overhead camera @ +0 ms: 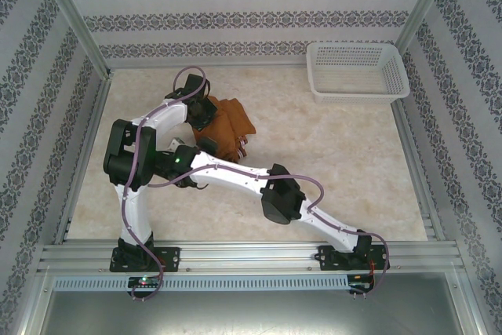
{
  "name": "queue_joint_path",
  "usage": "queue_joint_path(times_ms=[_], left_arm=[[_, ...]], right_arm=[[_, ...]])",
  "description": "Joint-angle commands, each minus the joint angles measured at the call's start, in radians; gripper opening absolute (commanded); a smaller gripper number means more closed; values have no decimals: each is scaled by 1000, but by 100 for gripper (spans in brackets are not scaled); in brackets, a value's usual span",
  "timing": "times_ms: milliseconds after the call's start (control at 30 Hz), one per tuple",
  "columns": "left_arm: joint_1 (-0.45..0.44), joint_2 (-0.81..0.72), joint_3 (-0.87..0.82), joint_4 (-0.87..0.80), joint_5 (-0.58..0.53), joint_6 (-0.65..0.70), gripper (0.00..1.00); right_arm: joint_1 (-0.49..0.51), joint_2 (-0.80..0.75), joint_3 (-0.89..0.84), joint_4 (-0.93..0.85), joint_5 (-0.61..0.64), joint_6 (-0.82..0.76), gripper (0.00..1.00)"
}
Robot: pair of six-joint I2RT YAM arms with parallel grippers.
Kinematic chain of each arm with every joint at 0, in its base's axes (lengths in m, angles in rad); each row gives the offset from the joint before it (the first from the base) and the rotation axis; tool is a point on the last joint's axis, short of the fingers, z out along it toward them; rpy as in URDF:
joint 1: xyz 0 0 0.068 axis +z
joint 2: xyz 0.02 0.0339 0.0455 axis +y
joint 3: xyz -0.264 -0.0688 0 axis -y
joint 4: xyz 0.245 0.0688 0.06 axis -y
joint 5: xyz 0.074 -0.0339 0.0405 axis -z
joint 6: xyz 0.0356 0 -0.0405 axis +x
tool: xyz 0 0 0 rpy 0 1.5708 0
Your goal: Roll up the long pants
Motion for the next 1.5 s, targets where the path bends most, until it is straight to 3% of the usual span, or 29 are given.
queue_joint_path(times_ms=[0,200,367,667,800,833,867,900,933,1267,1467], left_arm=[[6,26,-9,-39,-13,15,0],[5,22,-9,-44,-21,19,0],[6,24,-4,-47,-21,25,0],[6,24,-5,-60,-22,36,0],[7,22,1,-73,-30,47,0],[9,21,3,-76,-30,48,0],[10,21,5,-79,-32,50,0],[13,20,7,-81,-32,51,0],[15,17,8,-84,-31,54,0],[27,-30,47,-146,-52,95,0],[53,-53,76,-185,-56,120,0]], right_arm=[[1,65,24,-37,-6,29,90],[-40,129,10,-31,2,19,89],[-71,150,-2,32,110,-74,89],[-151,104,-116,318,281,-338,86],[-198,100,-134,327,280,-369,69],[-209,94,-146,326,275,-370,60],[-220,85,-161,323,267,-364,44],[-229,73,-182,326,263,-360,18],[-237,62,-203,331,262,-355,0],[-274,-136,-396,293,93,-257,0],[-271,-251,-400,182,-91,-150,0]])
